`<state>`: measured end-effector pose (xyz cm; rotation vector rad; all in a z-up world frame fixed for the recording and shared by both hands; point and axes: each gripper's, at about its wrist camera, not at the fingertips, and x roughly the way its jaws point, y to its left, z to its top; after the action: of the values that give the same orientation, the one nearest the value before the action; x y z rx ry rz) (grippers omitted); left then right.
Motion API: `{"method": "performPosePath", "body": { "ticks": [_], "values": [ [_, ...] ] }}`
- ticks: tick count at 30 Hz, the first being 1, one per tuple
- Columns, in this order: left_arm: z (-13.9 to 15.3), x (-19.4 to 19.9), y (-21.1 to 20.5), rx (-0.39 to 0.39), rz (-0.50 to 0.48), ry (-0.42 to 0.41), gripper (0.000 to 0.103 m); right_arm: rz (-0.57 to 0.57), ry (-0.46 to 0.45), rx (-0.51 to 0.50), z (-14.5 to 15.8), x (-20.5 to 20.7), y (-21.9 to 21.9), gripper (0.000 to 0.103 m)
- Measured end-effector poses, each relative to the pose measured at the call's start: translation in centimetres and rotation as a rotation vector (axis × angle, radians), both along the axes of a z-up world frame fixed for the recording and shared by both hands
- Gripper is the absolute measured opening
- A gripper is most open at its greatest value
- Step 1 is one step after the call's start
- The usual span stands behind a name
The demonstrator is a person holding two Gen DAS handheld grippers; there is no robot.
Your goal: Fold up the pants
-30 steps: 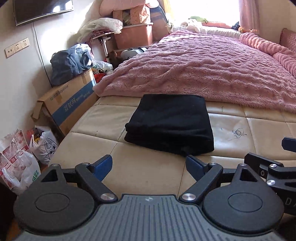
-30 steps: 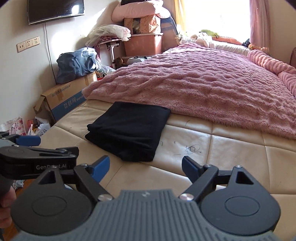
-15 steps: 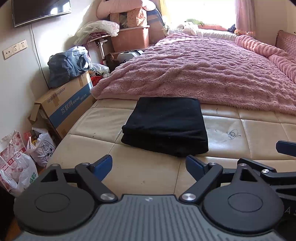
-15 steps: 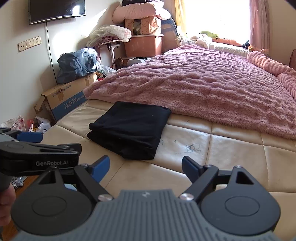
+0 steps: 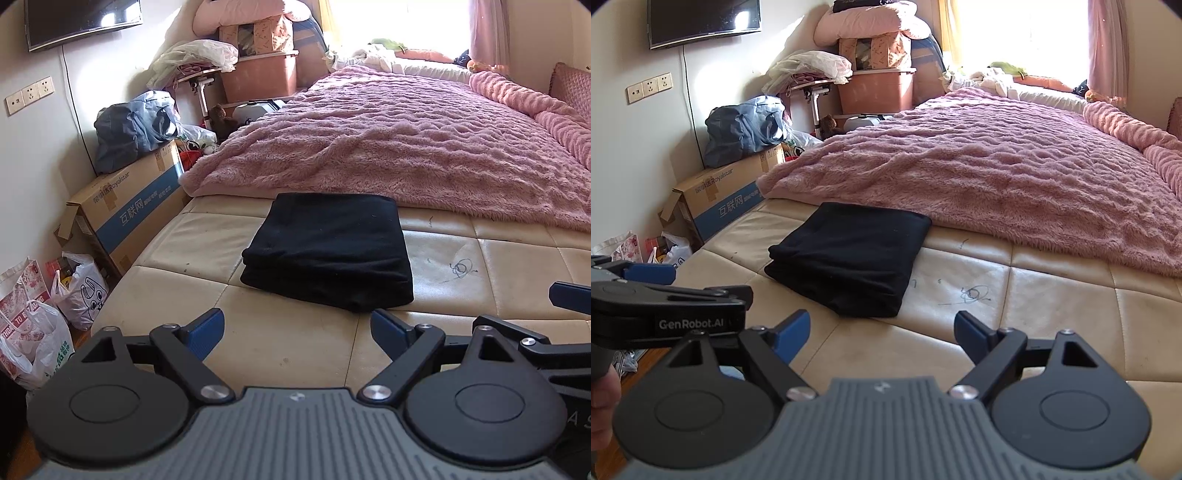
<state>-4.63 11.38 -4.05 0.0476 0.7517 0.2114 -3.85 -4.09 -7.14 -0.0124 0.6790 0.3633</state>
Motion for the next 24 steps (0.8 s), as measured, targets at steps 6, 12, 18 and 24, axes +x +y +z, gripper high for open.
{"method": "performPosePath", "body": {
  "ticks": [6, 12, 18, 24],
  "values": [
    [-0.01, -0.01, 0.0, -0.001, 0.0, 0.001, 0.103, -0.001, 0.0, 0.001, 0.0, 0.0, 0.0, 0.081],
    [0.02, 0.14, -0.15, -0.002, 0.0, 0.004, 0.103, -0.004, 0.005, 0.002, -0.01, -0.12, 0.06, 0.081],
    [-0.02, 0.18, -0.24, -0.004, -0.003, 0.006, 0.103, -0.01, 0.006, 0.004, -0.17, -0.27, 0.02, 0.081],
    [-0.04, 0.16, -0.33, -0.007, -0.002, 0.009, 0.103, -0.011, 0.004, 0.006, -0.12, -0.18, -0.06, 0.081]
  ]
}}
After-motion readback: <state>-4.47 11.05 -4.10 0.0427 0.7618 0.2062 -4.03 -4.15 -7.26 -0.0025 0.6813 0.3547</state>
